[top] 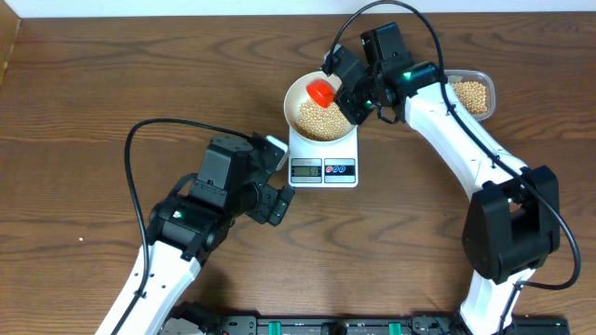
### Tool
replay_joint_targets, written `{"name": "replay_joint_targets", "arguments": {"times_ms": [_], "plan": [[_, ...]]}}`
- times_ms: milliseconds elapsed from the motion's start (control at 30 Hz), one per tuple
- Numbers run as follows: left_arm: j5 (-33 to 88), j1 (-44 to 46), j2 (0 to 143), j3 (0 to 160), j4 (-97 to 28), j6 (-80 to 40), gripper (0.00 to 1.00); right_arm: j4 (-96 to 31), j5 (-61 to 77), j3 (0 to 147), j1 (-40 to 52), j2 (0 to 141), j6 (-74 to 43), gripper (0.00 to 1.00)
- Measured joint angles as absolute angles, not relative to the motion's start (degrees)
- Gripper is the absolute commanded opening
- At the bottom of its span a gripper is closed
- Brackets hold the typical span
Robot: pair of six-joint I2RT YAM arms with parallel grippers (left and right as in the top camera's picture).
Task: Scoop item into bowl and weigh 50g on scale
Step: 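Hold the red scoop tilted over the bowl, trickling beans in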
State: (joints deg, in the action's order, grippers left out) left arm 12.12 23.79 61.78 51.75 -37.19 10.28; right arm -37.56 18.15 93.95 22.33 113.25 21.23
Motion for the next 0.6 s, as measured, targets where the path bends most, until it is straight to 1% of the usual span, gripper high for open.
{"name": "replay_joint_targets", "arguments": {"times_ms": [600], "plan": [[12.12,23.79,61.78,51.75,-37.19,10.26,0.91,-36.64,17.87,92.55,22.37,113.25,21.23,0.01]]}}
